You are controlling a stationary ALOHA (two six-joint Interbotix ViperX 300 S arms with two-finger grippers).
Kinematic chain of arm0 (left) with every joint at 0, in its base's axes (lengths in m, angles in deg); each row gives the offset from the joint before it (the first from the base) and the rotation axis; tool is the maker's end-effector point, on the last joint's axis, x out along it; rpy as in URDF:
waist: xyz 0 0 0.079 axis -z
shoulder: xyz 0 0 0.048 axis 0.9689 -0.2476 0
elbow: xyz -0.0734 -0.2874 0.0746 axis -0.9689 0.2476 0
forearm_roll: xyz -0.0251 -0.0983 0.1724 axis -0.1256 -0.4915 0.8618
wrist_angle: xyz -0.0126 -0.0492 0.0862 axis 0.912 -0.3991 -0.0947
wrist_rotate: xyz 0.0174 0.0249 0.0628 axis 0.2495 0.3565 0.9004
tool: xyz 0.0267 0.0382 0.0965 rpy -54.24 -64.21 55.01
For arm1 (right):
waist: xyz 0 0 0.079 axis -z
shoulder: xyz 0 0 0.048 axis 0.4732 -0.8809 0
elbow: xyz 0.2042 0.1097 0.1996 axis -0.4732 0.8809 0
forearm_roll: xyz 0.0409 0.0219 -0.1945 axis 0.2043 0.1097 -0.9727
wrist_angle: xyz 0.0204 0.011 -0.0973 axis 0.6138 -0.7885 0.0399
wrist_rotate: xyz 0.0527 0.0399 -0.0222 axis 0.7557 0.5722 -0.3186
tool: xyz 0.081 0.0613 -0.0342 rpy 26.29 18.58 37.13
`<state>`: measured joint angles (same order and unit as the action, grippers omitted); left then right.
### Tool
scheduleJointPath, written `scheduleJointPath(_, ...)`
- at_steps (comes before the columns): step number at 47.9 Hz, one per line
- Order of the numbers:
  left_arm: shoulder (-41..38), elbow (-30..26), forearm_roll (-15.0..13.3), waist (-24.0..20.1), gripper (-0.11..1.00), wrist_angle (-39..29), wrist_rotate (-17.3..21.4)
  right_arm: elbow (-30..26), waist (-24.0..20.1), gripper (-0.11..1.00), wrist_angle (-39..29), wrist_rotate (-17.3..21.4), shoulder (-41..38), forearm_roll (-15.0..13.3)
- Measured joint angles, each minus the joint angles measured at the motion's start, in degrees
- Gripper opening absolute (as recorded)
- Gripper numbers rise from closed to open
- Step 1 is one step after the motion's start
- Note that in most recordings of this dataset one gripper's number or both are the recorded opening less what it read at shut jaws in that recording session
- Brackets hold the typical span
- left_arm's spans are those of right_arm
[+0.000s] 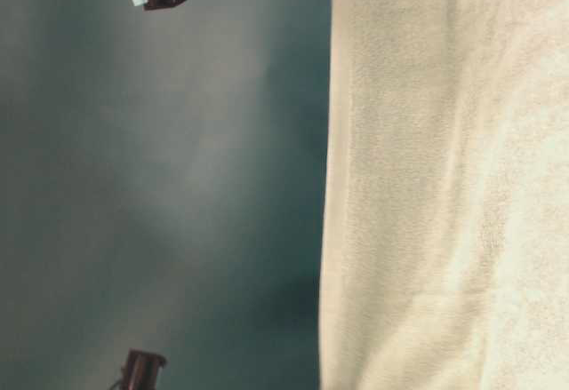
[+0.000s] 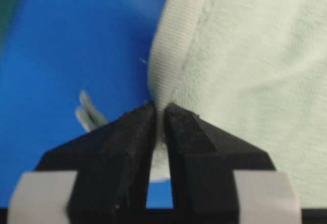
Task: Fold a bath towel.
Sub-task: 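Lift the far edge with both grippers and fold it toward the near edge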
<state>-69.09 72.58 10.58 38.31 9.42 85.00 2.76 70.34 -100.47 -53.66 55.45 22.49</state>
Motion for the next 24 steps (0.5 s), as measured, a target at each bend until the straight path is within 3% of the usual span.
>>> scheduleJointPath(7, 4.04, 6.33, -0.53, 9.14, 0.05, 1.85, -8.61, 4.04, -9.67, 0.07, -1.41, 8.44, 3.60, 0.00)
scheduleJointPath(12, 6.77, 10.90, -1.58, 18.72, 0.05, 3.25, -14.59, 7.82, -19.60, 0.07, -1.85, 18.46, 6.77, 0.00)
scheduleJointPath(24, 8.44, 15.56, -0.62, 45.88, 0.05, 9.67, -44.82, 12.30, -48.78, 0.07, 0.79, 47.29, 10.55, -0.62)
